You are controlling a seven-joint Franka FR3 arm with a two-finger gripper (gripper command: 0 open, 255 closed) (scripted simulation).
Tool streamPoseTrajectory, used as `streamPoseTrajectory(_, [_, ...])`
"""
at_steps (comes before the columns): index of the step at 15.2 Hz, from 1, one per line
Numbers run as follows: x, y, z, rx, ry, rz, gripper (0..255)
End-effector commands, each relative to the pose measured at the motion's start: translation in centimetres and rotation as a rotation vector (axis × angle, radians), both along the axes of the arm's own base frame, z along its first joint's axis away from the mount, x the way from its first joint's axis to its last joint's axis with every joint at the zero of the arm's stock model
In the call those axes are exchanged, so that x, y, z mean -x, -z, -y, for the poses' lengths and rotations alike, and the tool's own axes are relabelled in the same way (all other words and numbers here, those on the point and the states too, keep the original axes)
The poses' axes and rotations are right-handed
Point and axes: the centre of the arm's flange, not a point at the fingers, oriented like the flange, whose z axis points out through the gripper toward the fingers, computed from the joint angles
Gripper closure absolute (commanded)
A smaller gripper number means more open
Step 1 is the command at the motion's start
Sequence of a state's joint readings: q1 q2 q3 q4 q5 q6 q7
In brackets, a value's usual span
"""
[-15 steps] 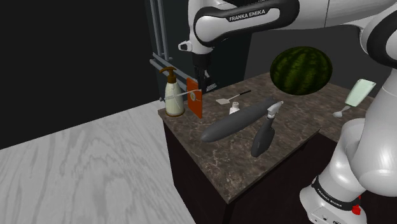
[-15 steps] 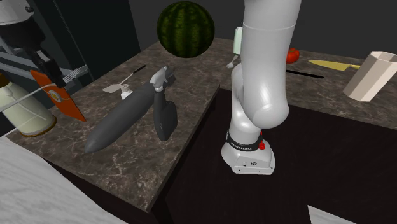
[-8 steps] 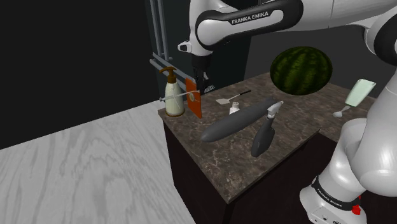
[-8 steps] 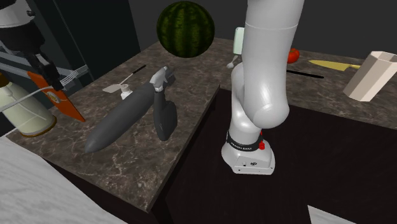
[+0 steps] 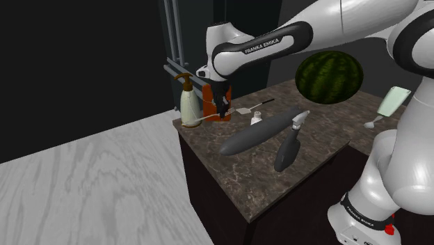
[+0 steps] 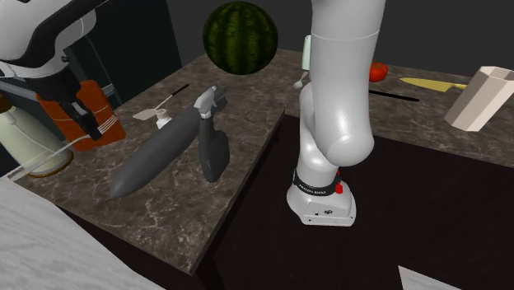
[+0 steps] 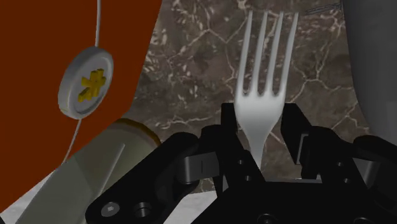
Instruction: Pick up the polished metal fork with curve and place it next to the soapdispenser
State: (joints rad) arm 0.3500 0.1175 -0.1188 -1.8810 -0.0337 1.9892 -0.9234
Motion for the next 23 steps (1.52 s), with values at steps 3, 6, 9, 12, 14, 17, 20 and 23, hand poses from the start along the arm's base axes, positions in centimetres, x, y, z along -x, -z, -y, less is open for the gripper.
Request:
streamPoseTrajectory(3, [0.0, 2.3, 0.1, 0.001, 0.000, -0.002, 255])
streamPoseTrajectory(6, [0.0, 3.9, 0.1, 0.001, 0.000, -0.002, 255])
streamPoseTrajectory(9, [0.0, 5.5, 0.1, 0.001, 0.000, -0.002, 255])
streamPoseTrajectory(12, [0.0, 7.1, 0.1, 0.001, 0.000, -0.002, 255])
streamPoseTrajectory(14, [0.0, 8.1, 0.1, 0.001, 0.000, -0.002, 255])
streamPoseTrajectory(17, [0.0, 9.7, 0.1, 0.001, 0.000, -0.002, 255])
streamPoseTrajectory(20, [0.0, 10.2, 0.1, 0.001, 0.000, -0.002, 255])
streamPoseTrajectory(23, [0.0, 10.2, 0.1, 0.001, 0.000, -0.002, 255])
